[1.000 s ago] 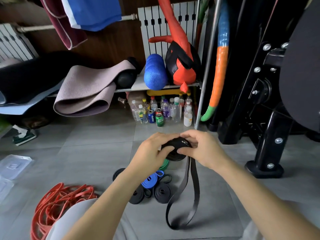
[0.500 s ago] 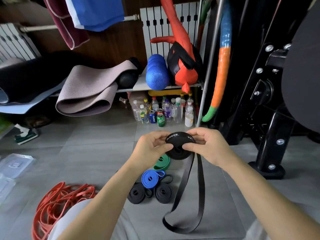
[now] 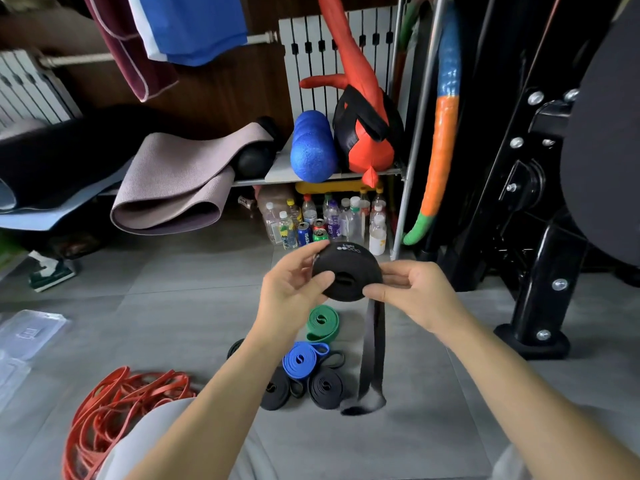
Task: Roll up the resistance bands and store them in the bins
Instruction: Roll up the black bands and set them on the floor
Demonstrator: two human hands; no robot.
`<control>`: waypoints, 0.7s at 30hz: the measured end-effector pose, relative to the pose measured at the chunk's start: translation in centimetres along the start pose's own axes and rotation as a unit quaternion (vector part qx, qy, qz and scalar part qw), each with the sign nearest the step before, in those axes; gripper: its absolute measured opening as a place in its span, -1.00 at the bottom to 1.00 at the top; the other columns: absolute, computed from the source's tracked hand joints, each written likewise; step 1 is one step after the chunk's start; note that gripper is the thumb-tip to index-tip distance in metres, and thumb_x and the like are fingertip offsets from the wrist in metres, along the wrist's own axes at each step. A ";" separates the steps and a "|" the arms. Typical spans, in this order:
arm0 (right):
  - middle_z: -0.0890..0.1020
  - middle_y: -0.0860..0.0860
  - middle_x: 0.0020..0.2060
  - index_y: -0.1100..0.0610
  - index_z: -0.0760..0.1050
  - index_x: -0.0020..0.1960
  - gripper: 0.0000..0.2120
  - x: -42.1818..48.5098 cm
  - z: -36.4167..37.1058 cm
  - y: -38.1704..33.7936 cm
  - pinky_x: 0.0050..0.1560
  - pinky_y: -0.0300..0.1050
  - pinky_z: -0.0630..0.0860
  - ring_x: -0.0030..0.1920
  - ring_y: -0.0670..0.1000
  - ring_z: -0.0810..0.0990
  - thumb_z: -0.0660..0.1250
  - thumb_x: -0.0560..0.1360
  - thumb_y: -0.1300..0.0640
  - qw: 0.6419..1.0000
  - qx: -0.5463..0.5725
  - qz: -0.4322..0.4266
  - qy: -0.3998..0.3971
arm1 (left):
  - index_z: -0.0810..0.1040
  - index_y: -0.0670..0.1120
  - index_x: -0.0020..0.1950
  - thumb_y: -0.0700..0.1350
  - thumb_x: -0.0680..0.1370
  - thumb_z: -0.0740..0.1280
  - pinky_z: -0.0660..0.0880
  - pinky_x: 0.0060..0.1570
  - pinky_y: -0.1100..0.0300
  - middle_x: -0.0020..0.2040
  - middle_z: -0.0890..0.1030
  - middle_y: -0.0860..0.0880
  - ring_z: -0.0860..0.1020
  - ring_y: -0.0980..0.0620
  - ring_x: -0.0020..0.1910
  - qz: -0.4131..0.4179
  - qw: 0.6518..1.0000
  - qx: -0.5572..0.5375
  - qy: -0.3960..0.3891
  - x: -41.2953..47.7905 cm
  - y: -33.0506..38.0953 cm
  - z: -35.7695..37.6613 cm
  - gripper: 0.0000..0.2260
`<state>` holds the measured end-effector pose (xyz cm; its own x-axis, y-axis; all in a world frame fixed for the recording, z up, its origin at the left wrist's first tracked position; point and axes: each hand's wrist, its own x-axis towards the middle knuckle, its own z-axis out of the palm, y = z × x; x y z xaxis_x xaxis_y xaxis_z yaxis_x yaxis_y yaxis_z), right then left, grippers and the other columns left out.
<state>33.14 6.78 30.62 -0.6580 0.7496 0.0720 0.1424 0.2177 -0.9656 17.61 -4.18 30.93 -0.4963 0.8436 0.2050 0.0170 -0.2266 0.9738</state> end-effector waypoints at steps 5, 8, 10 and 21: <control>0.70 -0.13 -0.14 -0.08 0.60 -0.04 -0.72 -0.3 0.1 0.0 0.05 -0.25 0.56 -0.05 -0.12 0.67 0.45 0.39 0.28 0.998 0.035 -0.043 0.004 | 0.56 0.12 0.08 -0.37 0.52 0.28 0.61 -0.03 0.05 -0.01 0.62 0.01 0.61 -0.02 0.02 -0.060 0.996 -0.070 -0.007 -0.1 -0.7 0.6 -0.62; 0.70 -0.11 -0.11 -0.05 0.61 0.01 -0.72 0.1 -0.1 0.4 0.11 -0.12 0.56 -0.05 -0.11 0.66 0.48 0.37 0.24 0.999 -0.045 -0.032 0.000 | 0.41 0.16 0.16 -0.32 0.49 0.34 0.50 0.04 0.32 0.09 0.50 0.19 0.50 0.08 0.17 0.026 0.981 0.189 -0.020 -0.2 -0.7 0.6 -0.58; 0.69 -0.03 -0.06 0.07 0.61 0.09 -0.71 0.4 0.0 0.8 0.12 -0.01 0.55 -0.05 -0.06 0.65 0.48 0.38 0.18 0.992 -0.124 -0.010 -0.025 | 0.33 0.16 0.35 -0.23 0.47 0.38 0.43 0.14 0.28 0.20 0.41 0.18 0.39 0.12 0.24 0.132 0.903 0.405 -0.057 -0.4 -0.7 0.2 -0.46; 0.69 -0.08 -0.11 0.05 0.61 0.03 -0.69 0.6 -1.4 -0.8 0.06 -0.22 0.54 -0.05 -0.09 0.65 0.52 0.32 0.24 0.999 -0.003 -0.044 -0.021 | 0.48 0.43 0.11 -0.26 0.45 0.39 0.41 0.07 0.45 0.05 0.58 0.28 0.51 0.27 0.06 0.088 0.940 0.328 -0.033 0.4 1.7 0.9 -0.45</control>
<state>33.67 7.91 31.77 -0.6979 0.7010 0.1467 0.0860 0.2854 -0.9546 18.20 -3.79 32.77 -0.3814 0.8545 0.3527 0.6360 -0.0343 0.7709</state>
